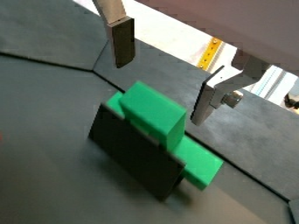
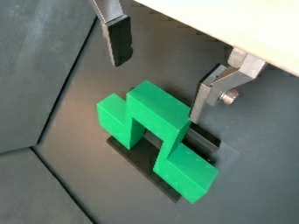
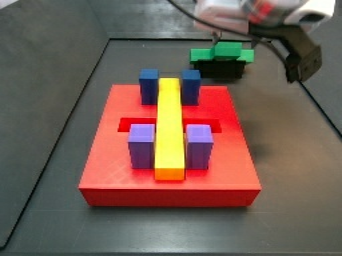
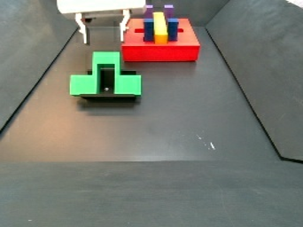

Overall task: Pick up the green object. Move up. Place the green object on the fixture. Regrasp the green object. Move to above the board. Insert the green object.
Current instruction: Regrasp the green object.

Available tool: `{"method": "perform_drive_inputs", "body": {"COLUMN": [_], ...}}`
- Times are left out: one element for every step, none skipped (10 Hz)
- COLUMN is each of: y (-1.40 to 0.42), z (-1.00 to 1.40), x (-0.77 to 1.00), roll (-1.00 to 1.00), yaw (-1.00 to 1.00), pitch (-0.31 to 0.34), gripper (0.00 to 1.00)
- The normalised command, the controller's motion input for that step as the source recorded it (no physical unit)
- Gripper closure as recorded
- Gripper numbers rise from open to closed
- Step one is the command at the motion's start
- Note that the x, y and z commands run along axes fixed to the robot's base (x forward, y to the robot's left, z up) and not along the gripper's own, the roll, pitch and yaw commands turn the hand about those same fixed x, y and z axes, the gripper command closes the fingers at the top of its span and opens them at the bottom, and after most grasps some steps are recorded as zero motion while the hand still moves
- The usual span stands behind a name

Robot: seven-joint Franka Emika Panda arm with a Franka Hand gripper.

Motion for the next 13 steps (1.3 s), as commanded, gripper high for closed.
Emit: {"method": "perform_drive_inputs", "body": {"y": [-0.03,0.00,0.00,0.00,0.00,0.00,0.10,0.09,0.11,0.06,0.14,0.17,0.20], "z": [-0.35,-0.24,-0.11,-0.08,-0.09,-0.08,-0.13,-0.10,-0.08,-0.11,-0.08,-0.03,-0.06], "x": [0.00,0.00,0.00,0.00,0.03,0.11,0.18,0.17,0.15,0.13,0.18,0.19,0.13], "roll": [0.64,0.77,0.61,0.46,0.35,0.24,0.14,0.07,0.02,0.00,0.00,-0.09,-0.29], "yaw": [0.04,0.00,0.00,0.00,0.01,0.03,0.02,0.03,0.01,0.02,0.02,0.02,0.03], "pitch": [0.000,0.000,0.040,0.034,0.020,0.029,0.046,0.054,0.051,0.034,0.040,0.051,0.000], "gripper": [0.00,0.00,0.00,0.00,0.00,0.00,0.00,0.00,0.00,0.00,0.00,0.00,0.00]}}
